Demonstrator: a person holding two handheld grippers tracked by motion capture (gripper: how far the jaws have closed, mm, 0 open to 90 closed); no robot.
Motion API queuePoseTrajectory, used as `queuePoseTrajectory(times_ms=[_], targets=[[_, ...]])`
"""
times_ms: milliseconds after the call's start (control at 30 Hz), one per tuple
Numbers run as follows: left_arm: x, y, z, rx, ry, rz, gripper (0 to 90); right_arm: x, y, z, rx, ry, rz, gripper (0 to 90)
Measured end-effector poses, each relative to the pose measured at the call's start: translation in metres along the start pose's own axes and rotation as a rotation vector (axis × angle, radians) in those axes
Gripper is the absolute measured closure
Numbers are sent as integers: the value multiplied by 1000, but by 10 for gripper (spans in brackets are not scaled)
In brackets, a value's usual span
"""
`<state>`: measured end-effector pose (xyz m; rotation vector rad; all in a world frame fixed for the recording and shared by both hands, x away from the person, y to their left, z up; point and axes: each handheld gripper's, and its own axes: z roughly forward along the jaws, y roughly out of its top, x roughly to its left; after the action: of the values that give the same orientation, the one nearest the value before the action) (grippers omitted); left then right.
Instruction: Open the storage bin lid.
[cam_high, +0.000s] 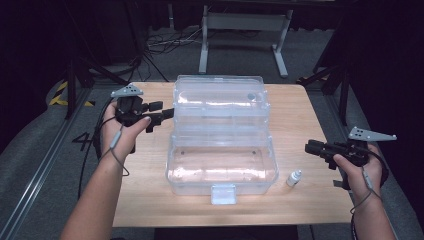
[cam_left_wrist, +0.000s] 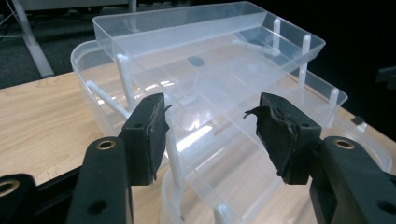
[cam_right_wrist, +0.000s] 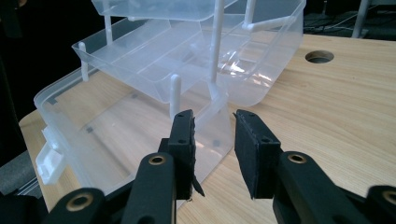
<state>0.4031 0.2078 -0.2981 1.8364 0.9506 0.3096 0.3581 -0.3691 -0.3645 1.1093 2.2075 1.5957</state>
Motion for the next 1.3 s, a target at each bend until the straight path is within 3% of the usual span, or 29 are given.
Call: queuePoseTrajectory(times_ms=[167, 300, 433, 533, 1000, 1300], targets=[[-11, -11, -7, -22, -25, 8, 428, -1, -1, -1, 10, 3, 5, 683], [-18, -21, -9, 4, -30, 9, 427, -1, 0, -1, 15, 5, 8, 675], [-22, -27, -15, -15, -6, 10, 420, -1, 0, -2, 19, 10, 14, 670], [-23, -30, -14, 7, -3, 14, 417, -1, 1, -2, 25, 11, 14, 661], [-25, -41, -24, 9, 20, -9, 415, 3, 9, 2, 48, 29, -22, 658], [-23, -50, -33, 18, 31, -24, 413, 1, 27, 0, 167, 14, -82, 651]])
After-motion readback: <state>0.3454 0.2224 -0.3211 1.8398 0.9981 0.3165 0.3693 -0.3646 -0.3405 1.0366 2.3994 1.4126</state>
